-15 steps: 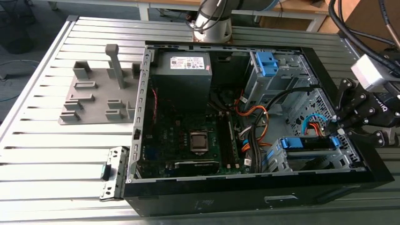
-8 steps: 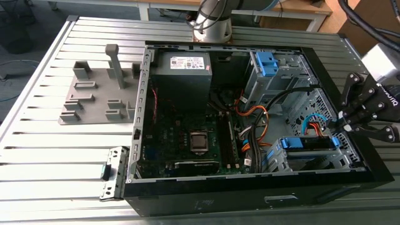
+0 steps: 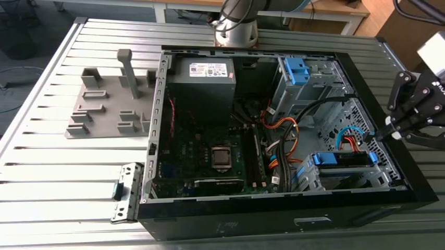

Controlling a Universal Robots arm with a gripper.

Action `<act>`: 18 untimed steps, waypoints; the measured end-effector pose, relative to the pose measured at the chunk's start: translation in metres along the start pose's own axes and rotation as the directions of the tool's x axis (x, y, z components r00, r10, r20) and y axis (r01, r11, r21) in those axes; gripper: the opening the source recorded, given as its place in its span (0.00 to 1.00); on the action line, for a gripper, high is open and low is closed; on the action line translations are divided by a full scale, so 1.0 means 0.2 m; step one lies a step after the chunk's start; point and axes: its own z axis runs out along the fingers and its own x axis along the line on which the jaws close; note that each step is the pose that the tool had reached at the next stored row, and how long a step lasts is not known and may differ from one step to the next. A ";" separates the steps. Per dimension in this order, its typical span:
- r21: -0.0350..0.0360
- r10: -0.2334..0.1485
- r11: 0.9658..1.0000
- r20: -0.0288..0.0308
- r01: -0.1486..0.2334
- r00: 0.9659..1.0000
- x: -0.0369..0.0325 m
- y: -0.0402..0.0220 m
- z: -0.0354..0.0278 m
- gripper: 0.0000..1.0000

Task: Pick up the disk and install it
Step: 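Insert the first disk wire, then insert the second disk wire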

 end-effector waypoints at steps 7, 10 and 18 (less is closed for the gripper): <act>0.000 0.000 1.000 0.000 0.000 1.000 -0.001 0.001 -0.010 0.11; 0.000 0.000 1.000 0.000 0.000 1.000 -0.001 0.001 -0.010 0.11; 0.000 0.000 1.000 0.000 0.000 1.000 -0.001 0.001 -0.011 0.17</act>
